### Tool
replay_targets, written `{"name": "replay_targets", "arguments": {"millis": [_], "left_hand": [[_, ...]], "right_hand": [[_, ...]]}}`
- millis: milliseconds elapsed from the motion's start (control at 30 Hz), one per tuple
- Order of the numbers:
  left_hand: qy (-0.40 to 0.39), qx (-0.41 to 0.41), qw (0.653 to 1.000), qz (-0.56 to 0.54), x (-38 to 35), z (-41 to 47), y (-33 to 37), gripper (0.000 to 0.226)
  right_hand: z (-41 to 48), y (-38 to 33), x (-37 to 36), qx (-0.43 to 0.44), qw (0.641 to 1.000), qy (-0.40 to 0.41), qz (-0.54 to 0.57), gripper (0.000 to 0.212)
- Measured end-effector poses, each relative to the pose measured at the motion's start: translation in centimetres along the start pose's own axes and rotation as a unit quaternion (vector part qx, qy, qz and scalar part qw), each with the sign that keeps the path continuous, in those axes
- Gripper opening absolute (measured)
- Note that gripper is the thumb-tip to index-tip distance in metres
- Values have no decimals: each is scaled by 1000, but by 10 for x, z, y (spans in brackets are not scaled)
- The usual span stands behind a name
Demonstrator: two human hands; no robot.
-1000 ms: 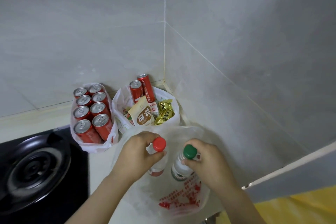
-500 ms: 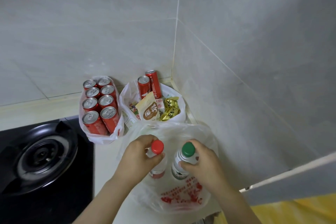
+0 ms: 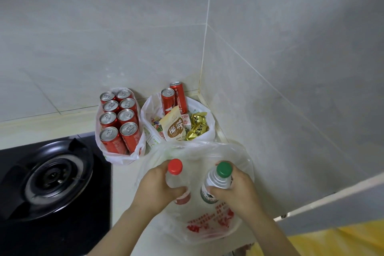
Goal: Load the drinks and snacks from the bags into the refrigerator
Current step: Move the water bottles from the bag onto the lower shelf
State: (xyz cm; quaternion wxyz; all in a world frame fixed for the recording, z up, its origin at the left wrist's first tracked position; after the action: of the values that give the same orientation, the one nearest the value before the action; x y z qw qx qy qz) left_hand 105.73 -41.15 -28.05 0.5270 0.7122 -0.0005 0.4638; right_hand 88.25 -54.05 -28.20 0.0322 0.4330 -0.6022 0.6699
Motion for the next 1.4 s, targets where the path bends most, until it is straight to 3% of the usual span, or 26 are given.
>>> {"name": "replay_targets", "arguments": {"millis": [200, 367, 733, 1033, 1233, 1400], "left_hand": [[48, -76, 996, -16, 49, 9, 38, 38], [137, -122, 982, -43, 116, 9, 81, 46], [294, -272, 916, -10, 294, -37, 165, 44], [448, -273, 848, 79, 383, -98, 185, 42], [525, -188, 817, 150, 412, -144, 182, 48], [596, -108, 766, 216, 419, -201, 179, 52]], "right_hand": [[8, -58, 33, 60, 996, 66, 3, 47], [5, -141, 67, 142, 984, 100, 21, 41], [-46, -314, 111, 358, 913, 173, 90, 51], [-61, -412, 95, 499, 843, 112, 168, 54], [-71, -466, 60, 589, 776, -10, 226, 51], [-94, -491, 27, 646, 712, -90, 260, 54]]}}
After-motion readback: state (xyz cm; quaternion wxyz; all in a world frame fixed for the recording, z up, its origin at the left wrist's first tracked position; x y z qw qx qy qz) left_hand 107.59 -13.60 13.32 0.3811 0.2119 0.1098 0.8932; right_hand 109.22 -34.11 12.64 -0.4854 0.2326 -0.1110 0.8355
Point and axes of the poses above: each hand's wrist, its own z-axis towards the middle knuckle, its own x-axis out of the back of the hand, y = z × x, the point moved 6 cm from there along z, towards the middle knuckle, and after that the axes turned 7 degrees about y, right-handed, at the moved point
